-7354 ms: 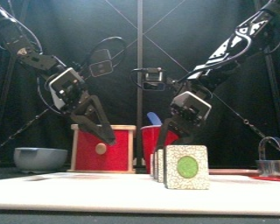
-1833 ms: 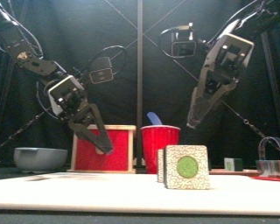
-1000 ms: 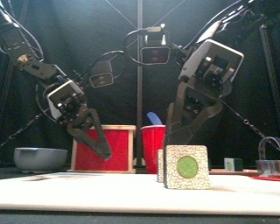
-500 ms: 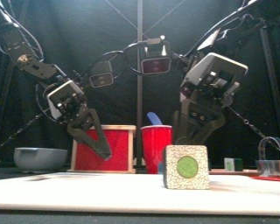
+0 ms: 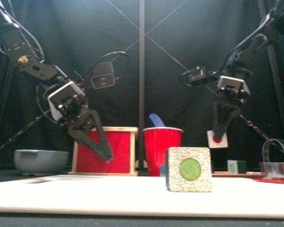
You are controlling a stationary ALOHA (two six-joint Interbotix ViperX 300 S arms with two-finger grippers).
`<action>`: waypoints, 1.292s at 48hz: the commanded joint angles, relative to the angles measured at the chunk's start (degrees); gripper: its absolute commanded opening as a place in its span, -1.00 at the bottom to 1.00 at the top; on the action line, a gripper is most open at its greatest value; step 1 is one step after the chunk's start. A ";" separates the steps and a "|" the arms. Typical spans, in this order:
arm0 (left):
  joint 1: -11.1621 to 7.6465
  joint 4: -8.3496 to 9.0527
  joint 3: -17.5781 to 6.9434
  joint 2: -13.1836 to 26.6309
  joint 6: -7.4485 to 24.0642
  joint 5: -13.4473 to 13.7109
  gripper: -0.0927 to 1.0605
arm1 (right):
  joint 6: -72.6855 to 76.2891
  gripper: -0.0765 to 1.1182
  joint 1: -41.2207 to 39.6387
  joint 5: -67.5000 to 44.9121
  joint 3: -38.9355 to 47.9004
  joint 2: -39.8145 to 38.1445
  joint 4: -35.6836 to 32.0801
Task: Place sushi on board then cut the sushi with the knife then place the pieces on the plate
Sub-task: Place the 4 sushi pieces on the plate
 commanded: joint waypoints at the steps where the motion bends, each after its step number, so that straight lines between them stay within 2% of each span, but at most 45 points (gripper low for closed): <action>1: 0.00 0.00 -0.97 -0.35 0.00 -0.18 0.40 | -0.09 0.03 -6.50 -0.26 1.58 -3.43 0.70; 10: 0.35 0.00 -1.14 -0.44 0.00 -0.26 0.40 | -0.62 0.03 -14.94 -2.72 4.66 -2.29 0.70; 23: 0.35 -0.09 -1.14 -0.35 -0.09 -0.18 0.40 | -0.35 0.05 -17.40 -6.33 6.24 3.34 -0.70; 37: 0.35 -0.09 -1.14 -0.35 -0.09 -0.18 0.40 | -0.35 0.47 -18.46 -6.33 5.89 5.45 -2.37; 45: 0.35 -0.09 -1.14 -0.44 0.00 -0.18 0.40 | -0.53 0.49 -17.93 -5.98 5.27 2.55 -2.37; 53: 0.26 -0.09 -0.97 -0.79 -0.09 -0.09 0.40 | -0.44 0.49 -9.40 -6.15 4.13 -1.85 -0.26; 62: 0.35 -0.09 -1.23 -0.88 -0.18 1.41 0.40 | -0.44 0.49 8.00 -9.23 0.35 -3.34 0.88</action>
